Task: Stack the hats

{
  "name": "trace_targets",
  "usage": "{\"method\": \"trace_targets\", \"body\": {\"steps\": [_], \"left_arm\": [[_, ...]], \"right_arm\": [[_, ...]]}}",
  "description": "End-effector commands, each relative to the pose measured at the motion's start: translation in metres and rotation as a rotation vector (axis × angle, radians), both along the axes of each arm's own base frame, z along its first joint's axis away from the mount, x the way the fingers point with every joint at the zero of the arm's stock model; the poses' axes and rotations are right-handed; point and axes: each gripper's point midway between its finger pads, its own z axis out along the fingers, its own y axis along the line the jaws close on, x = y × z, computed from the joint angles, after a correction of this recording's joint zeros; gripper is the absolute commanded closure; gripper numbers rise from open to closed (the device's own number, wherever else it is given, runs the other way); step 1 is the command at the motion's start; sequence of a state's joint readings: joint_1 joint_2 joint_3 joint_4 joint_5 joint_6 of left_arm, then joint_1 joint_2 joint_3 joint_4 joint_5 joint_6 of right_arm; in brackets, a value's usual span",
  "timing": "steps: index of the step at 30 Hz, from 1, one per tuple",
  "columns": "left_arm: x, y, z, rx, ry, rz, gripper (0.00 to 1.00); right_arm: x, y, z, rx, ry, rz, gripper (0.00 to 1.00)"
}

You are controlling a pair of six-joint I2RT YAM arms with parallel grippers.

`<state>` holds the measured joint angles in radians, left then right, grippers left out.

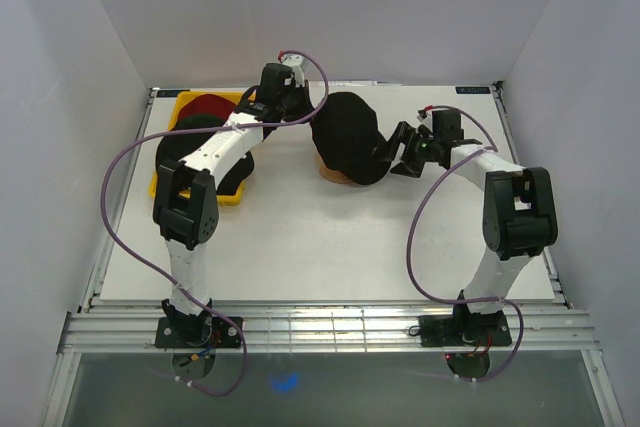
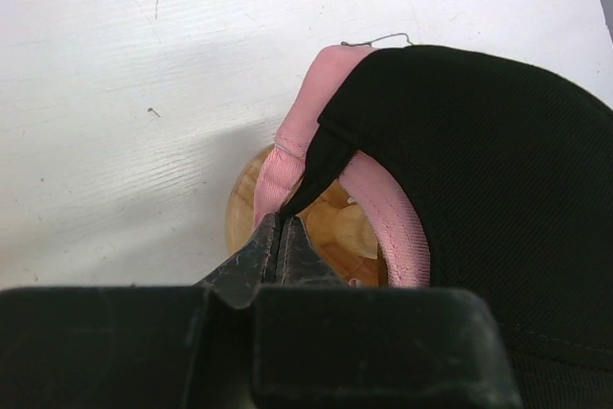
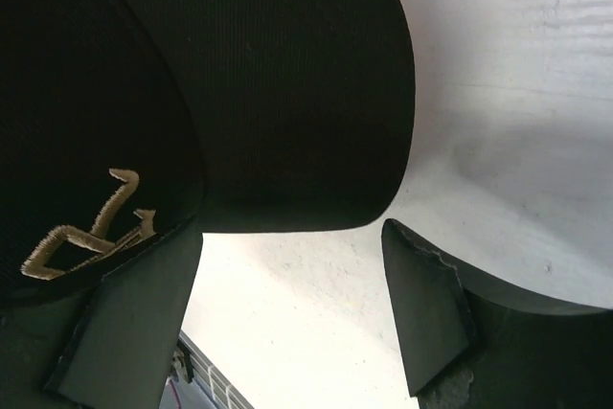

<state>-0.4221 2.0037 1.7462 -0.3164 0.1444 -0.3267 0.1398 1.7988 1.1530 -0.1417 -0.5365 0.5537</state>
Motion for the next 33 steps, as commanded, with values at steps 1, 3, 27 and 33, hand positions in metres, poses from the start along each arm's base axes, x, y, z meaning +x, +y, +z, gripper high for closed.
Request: {"method": "trace_targets", "body": {"steps": [1,3,27,33], "left_arm": [[-0.008,0.012,-0.007,0.046,0.035,0.028,1.0],[-0.007,0.012,-0.009,0.05,0.04,0.029,1.0],[-0.006,0.016,-0.038,0.138,0.087,0.028,1.0],[-0.001,0.018,0.002,0.125,0.023,0.041,0.94]], "right_arm": [[0.017,0.01,0.009,0.078,-0.078,-0.014,0.19],[0.019,0.009,0.007,0.08,-0.08,-0.028,0.2],[0.022,0.002,-0.017,0.097,-0.09,-0.115,0.33],[0.019,-0.002,-0.014,0.081,-0.086,-0.115,0.34]]}}
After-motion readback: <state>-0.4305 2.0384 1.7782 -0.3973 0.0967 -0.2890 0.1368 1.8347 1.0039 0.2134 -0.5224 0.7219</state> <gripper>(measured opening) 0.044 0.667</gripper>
